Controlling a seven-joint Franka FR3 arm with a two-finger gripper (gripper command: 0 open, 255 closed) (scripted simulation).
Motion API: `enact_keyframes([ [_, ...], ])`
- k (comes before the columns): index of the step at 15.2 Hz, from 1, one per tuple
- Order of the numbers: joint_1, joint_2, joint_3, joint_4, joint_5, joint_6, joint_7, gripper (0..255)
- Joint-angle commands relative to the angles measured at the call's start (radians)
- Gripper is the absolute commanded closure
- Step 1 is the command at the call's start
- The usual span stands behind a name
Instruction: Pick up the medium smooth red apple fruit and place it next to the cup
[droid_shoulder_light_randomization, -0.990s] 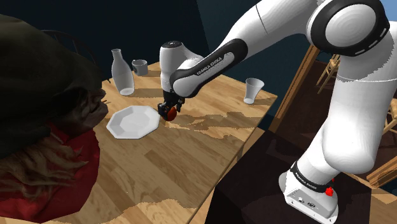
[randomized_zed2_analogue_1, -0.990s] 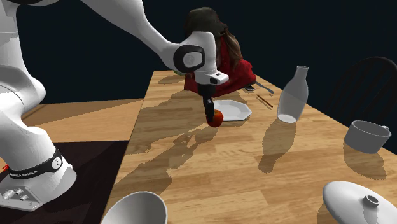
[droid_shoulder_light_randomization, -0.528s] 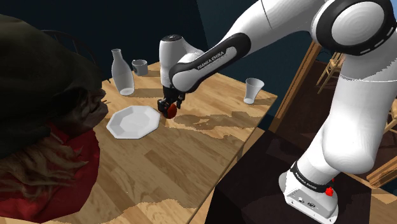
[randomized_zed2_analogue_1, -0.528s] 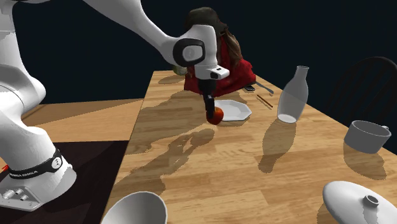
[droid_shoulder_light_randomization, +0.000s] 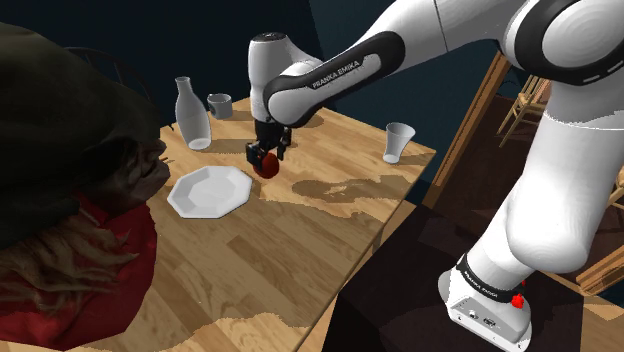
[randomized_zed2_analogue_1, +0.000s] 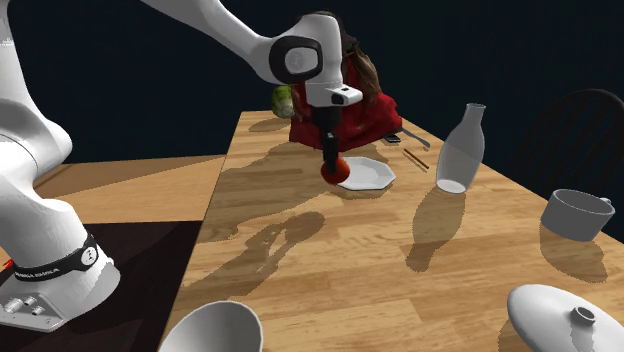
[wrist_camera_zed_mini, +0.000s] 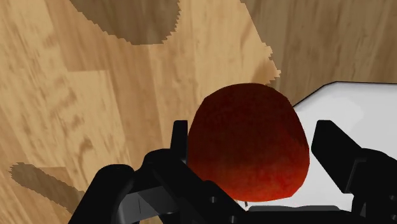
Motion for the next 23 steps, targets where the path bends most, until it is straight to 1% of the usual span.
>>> enact_keyframes([
  [1, 0.0, -0.013, 0.002, 0.011, 0.006, -0.023, -0.004, 255],
  [12, -0.004, -0.066, 0.008, 0.093, 0.031, -0.156, -0.026, 255],
  [23, -0.004, -0.095, 0.011, 0.205, 0.045, -0.296, -0.042, 255],
])
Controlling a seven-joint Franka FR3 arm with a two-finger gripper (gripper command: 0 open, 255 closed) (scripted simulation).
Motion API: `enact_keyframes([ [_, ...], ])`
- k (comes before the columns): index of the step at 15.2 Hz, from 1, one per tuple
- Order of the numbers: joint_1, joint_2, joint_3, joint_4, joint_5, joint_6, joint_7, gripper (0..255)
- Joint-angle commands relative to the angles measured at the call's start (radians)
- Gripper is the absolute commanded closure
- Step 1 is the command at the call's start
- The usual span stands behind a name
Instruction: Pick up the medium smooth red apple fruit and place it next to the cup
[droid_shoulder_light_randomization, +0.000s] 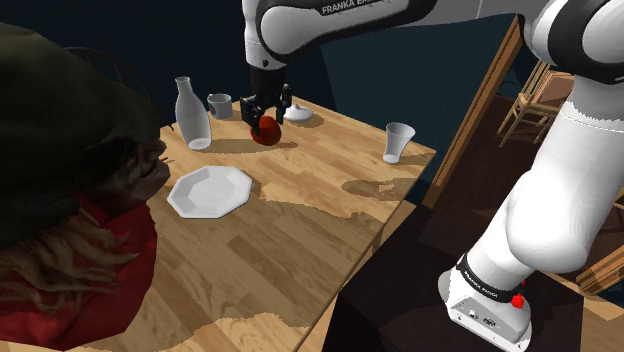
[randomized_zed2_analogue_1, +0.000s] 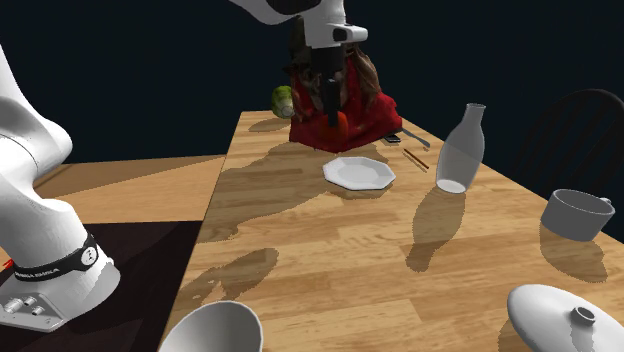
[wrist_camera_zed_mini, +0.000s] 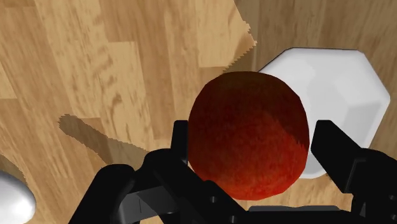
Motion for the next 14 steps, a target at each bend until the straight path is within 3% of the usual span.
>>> enact_keyframes([
  [1, 0.0, -0.001, 0.0, 0.024, 0.001, -0.025, -0.003, 255],
  [3, 0.0, -0.003, 0.0, 0.047, 0.003, -0.05, -0.005, 255],
  [14, -0.135, -0.195, -0.116, -0.189, 0.067, 0.013, -0.27, 255],
])
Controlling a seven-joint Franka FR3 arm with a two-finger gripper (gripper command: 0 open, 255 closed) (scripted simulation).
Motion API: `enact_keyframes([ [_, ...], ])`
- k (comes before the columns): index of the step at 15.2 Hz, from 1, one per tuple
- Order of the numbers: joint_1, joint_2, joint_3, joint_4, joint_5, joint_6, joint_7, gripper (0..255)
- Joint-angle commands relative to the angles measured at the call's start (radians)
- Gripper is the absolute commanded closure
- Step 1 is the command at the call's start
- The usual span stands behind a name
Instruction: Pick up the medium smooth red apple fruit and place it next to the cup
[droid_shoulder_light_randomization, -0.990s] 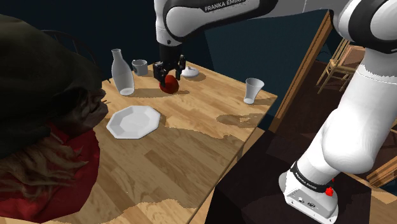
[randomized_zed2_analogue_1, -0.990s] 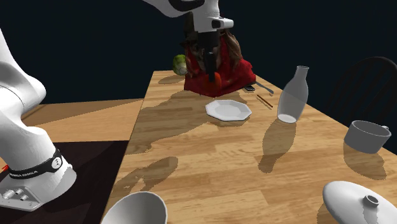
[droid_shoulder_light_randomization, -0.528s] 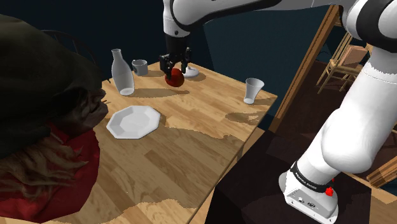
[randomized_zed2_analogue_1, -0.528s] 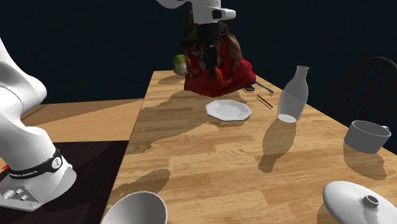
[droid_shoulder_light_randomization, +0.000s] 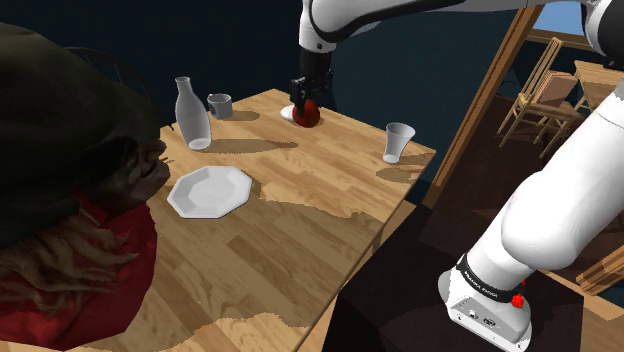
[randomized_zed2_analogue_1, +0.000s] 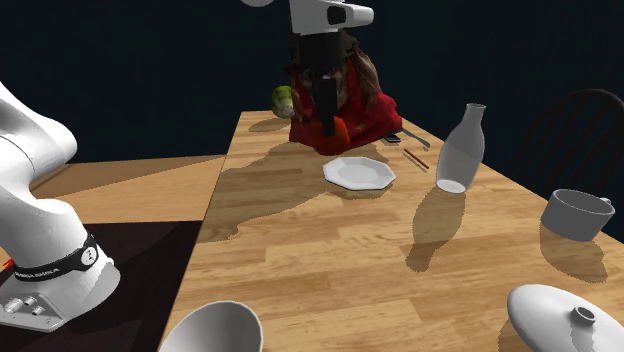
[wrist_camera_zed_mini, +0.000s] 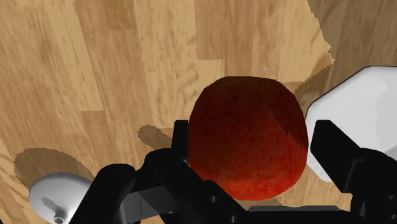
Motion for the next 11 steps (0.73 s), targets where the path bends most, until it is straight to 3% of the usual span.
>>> enact_keyframes([
  [1, -0.023, -0.018, -0.026, -0.027, 0.006, 0.012, -0.051, 255],
  [11, -0.13, -0.081, -0.16, -0.101, 0.02, 0.029, -0.297, 255],
])
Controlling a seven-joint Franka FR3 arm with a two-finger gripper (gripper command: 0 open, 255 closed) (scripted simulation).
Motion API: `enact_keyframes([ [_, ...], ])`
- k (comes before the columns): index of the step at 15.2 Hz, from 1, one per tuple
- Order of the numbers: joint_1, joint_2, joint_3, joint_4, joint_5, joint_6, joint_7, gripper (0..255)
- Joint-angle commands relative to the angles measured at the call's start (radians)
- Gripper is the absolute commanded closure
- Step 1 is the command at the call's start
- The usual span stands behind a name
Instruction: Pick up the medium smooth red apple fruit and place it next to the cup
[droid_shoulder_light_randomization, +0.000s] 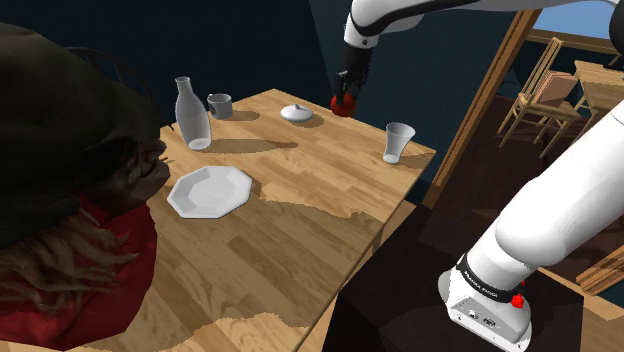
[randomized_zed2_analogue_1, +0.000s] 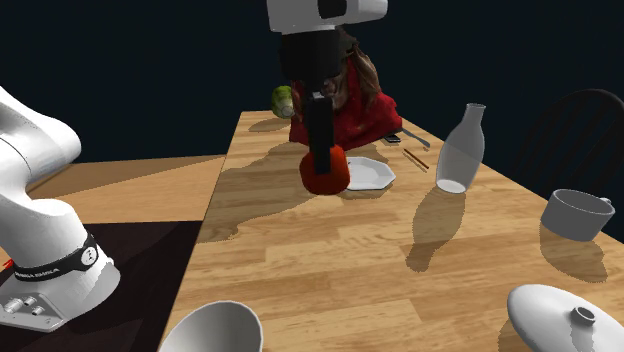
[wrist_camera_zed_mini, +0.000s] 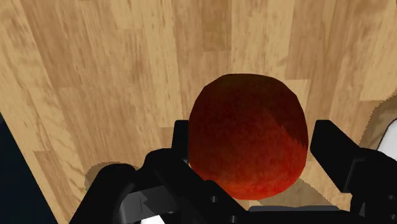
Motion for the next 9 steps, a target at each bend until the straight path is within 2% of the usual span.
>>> enact_keyframes([
  [1, -0.023, -0.005, -0.03, -0.007, 0.002, 0.004, -0.055, 255],
  [9, -0.107, 0.023, -0.141, 0.025, 0.011, 0.002, -0.253, 255],
])
